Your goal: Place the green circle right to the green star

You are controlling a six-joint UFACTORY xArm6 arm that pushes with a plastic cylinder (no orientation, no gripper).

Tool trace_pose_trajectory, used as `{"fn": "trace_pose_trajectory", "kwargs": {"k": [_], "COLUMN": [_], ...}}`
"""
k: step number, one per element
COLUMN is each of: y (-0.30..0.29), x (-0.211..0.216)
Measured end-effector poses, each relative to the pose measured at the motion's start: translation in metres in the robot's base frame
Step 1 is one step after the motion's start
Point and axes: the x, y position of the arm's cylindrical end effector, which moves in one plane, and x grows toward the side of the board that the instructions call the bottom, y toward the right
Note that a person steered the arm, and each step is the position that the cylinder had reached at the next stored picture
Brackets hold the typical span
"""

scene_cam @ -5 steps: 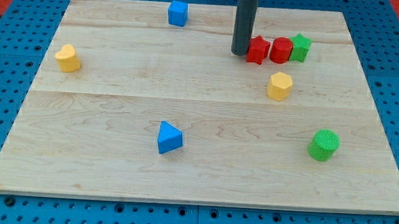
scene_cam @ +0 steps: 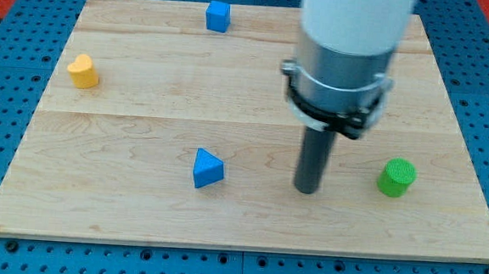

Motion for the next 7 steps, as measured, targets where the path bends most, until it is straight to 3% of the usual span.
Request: {"fn": "trace_pose_trajectory", "kwargs": {"k": [1, 3, 5, 7], "y": [0.062, 0.063, 0.071, 0.07], "x": [0.004, 0.069, 0.018, -0.067]}}
